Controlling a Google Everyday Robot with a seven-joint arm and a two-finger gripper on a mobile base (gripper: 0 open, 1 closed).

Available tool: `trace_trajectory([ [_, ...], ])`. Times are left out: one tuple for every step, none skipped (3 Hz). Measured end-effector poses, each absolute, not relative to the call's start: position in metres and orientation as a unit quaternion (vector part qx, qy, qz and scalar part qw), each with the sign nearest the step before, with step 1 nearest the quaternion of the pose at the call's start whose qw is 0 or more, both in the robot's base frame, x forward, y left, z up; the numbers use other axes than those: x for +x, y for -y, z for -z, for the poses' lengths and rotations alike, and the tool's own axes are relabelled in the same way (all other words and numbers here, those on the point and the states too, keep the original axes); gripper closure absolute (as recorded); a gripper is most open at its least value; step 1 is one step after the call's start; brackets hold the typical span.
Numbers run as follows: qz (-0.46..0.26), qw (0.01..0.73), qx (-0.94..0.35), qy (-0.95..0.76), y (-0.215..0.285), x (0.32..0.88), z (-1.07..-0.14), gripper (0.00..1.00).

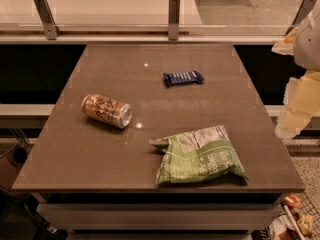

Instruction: Place orange can upright

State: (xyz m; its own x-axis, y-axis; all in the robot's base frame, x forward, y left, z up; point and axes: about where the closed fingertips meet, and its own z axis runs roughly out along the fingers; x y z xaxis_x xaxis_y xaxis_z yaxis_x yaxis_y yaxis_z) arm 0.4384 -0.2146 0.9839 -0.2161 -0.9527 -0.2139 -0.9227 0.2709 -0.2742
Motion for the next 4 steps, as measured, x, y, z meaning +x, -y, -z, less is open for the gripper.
trace_trajectory([
  [0.043,0.180,-0.599,-0.779,0.215,0.440,-0.986,0.00],
  [0.032,0.190,-0.586,-0.787,0.209,0.451,-0.986,0.00],
  [0.010,0.193,-0.560,-0.805,0.193,0.464,-0.983,0.00],
  [-0.013,0.187,-0.537,-0.822,0.168,0.478,-0.982,0.00],
])
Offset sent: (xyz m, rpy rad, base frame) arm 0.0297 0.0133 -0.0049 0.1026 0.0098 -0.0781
